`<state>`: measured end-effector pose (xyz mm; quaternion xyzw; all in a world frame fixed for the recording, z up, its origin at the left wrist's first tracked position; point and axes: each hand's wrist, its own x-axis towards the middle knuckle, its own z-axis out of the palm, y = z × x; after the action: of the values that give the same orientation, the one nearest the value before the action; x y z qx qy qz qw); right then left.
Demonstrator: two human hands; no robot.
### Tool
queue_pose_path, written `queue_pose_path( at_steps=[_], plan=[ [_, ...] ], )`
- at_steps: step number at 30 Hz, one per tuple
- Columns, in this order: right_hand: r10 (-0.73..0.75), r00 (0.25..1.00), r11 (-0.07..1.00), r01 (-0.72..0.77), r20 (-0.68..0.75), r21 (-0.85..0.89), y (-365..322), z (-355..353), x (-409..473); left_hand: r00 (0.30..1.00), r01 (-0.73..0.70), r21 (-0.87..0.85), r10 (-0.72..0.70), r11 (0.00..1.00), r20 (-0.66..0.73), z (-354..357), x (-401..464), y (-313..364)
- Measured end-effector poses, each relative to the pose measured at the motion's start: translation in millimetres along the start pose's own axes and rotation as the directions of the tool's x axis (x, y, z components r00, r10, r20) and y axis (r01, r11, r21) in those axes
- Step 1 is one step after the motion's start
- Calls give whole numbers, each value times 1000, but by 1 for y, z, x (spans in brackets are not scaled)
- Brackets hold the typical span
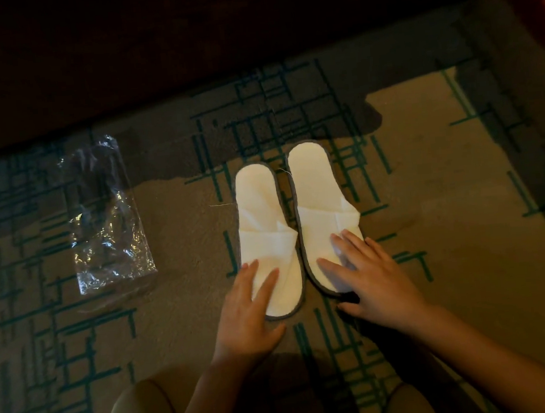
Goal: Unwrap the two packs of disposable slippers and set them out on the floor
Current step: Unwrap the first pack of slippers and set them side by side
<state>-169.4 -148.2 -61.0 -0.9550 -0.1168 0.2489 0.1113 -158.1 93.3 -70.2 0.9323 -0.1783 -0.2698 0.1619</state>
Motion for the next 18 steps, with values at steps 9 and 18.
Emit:
queue_pose_path(
  at_steps=[9,18],
  plan=[
    [-10,1000,1000,10,14,12,7,-13,13,986,-76,26,79,997,-144,4,22,-7],
    [-22,1000,998,23,16,-53,28,-44,54,978,-40,52,50,998,-202,-19,75,1]
  ],
)
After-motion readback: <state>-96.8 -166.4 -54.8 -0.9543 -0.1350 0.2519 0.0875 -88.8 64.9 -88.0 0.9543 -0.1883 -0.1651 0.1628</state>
